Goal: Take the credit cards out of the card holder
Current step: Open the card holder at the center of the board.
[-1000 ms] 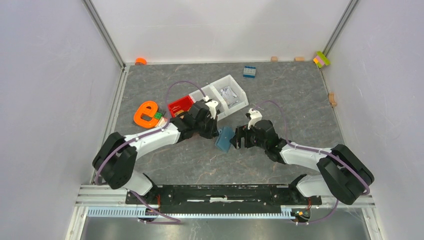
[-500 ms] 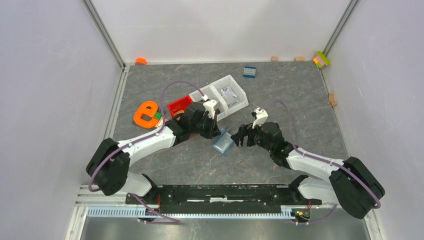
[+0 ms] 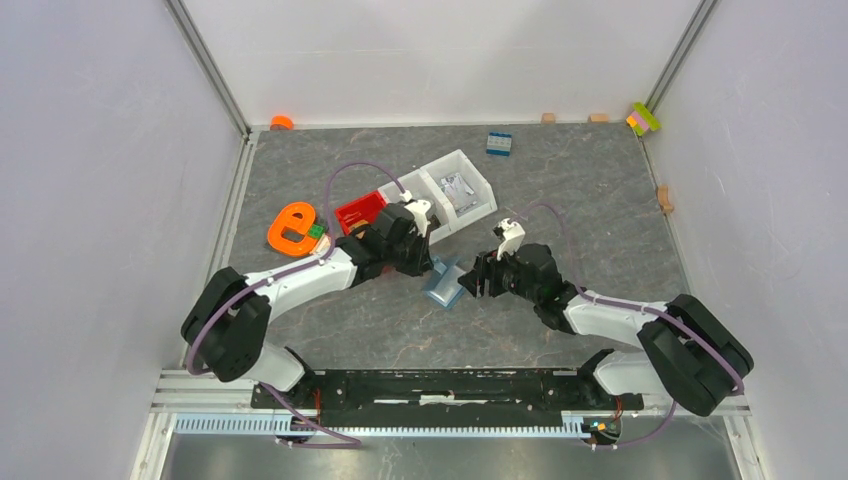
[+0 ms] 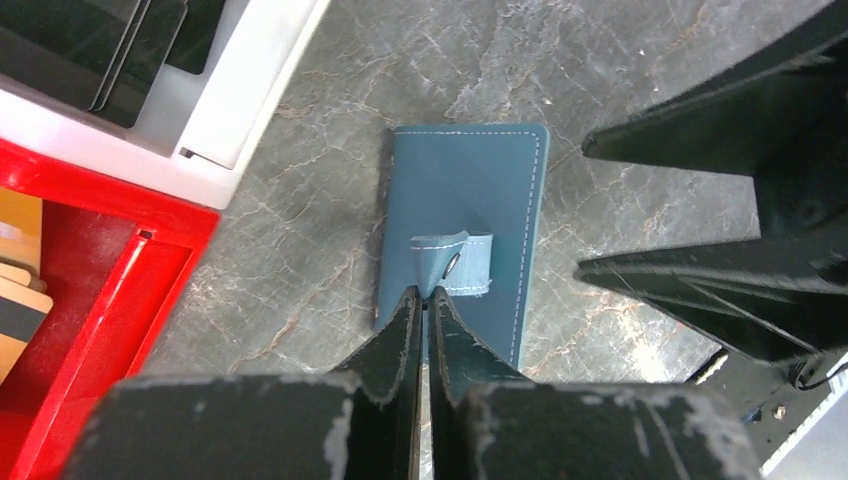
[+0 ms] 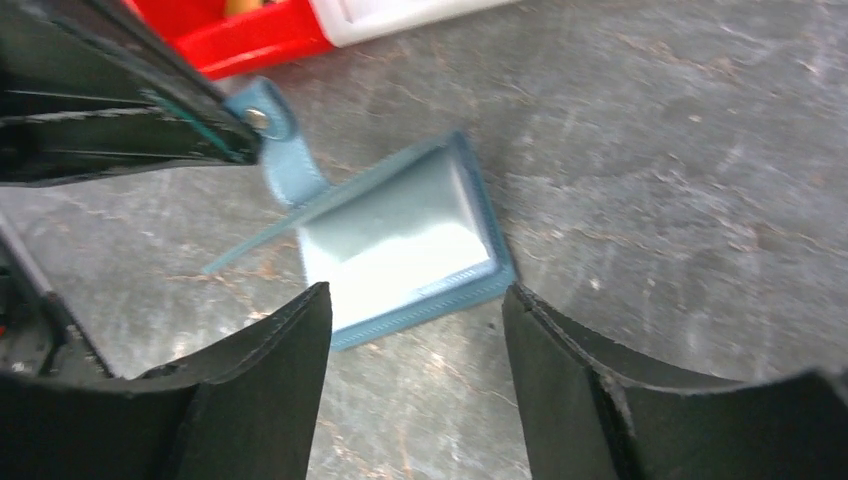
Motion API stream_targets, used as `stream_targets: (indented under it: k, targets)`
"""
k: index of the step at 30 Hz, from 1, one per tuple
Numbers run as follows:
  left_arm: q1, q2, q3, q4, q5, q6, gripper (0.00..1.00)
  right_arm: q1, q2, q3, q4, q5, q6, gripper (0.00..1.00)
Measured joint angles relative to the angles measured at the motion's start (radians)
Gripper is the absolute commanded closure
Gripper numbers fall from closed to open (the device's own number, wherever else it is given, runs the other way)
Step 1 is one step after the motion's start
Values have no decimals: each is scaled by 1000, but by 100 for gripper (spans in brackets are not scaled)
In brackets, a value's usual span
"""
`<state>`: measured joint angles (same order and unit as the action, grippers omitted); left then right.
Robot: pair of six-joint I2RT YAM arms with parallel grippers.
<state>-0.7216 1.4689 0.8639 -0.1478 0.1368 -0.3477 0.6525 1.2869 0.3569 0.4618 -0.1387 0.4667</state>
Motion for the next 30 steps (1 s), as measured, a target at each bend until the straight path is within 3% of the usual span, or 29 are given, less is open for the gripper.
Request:
stream_targets:
  k: [6,11,14,18,20,25,30]
  targets:
    - [7,10,3,-7,22,-10,79,2,14,0,109,-101,10,56]
    - [7,10,3,-6,61,-13,77,11,63,3,136,-145,10,78]
    - [7,10,3,-5,84,-13,72,16,101,13,136,-161,14,79]
    - [7,11,3,-1,108,-16,40,20,119,24,140,-172,15,78]
    - [7,15,3,1,125,-21,31,21,120,24,151,-173,15,77]
    - [7,36,11,-18,159,-21,22,22,120,24,181,-174,16,77]
    - [6,29,12,-49,164,-19,20,22,120,24,214,-172,20,77]
